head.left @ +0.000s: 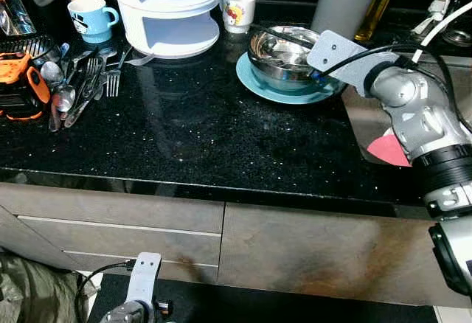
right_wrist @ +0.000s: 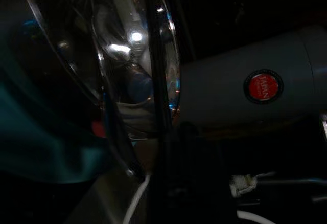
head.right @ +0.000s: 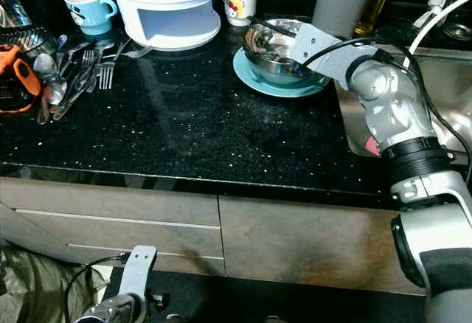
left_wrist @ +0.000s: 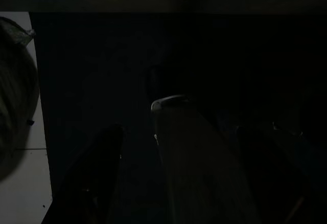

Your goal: Kitchen organization

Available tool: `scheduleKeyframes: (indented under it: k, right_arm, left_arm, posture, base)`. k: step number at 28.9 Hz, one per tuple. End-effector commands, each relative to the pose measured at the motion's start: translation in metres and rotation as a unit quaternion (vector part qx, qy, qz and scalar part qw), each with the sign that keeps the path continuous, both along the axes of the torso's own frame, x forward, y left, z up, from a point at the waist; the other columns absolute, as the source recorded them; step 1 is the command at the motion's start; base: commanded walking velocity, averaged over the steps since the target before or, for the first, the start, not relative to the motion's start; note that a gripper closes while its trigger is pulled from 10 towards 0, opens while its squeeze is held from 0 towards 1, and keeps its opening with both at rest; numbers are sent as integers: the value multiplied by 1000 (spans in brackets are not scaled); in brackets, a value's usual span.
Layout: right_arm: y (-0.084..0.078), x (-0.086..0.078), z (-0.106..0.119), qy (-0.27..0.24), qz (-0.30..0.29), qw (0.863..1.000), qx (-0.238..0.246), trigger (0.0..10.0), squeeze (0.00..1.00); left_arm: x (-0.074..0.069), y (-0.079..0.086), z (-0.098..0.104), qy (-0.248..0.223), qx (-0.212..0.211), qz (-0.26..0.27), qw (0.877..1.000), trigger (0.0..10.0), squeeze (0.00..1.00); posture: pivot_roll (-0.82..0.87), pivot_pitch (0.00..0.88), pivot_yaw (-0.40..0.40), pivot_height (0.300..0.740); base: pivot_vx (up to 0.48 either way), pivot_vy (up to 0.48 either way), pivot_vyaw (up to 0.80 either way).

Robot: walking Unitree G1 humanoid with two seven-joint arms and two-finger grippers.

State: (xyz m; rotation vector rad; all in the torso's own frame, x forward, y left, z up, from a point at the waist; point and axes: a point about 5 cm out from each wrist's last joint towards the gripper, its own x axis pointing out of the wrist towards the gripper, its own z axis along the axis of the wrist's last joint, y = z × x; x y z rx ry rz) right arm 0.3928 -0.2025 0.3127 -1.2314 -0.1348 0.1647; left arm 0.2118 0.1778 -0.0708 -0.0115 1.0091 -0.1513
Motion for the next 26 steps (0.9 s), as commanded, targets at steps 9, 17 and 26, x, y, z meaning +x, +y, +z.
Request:
scheduleKeyframes:
  k: [9, 17, 26]
  right_arm:
    - [4, -1, 4, -9, 10, 1000, -4, 0, 0]
    - [3, -2, 19, -44, 21, 997, 64, 0, 0]
    - [-19, -9, 46, -74, 14, 993, 92, 10000, 1000]
  left_arm:
    - [-7, -1, -4, 12, 0, 1, 1000, 10000, 0]
    - [-7, -1, -4, 12, 1, 0, 1000, 10000, 0]
    - [-8, -1, -4, 13, 2, -3, 1000, 10000, 0]
  posture:
    - [-9, 98, -26, 740]
    - [-7, 97, -25, 740]
    - [-7, 102, -26, 740]
  base:
    - [0, 0, 0]
    - [0, 0, 0]
    - [0, 0, 0]
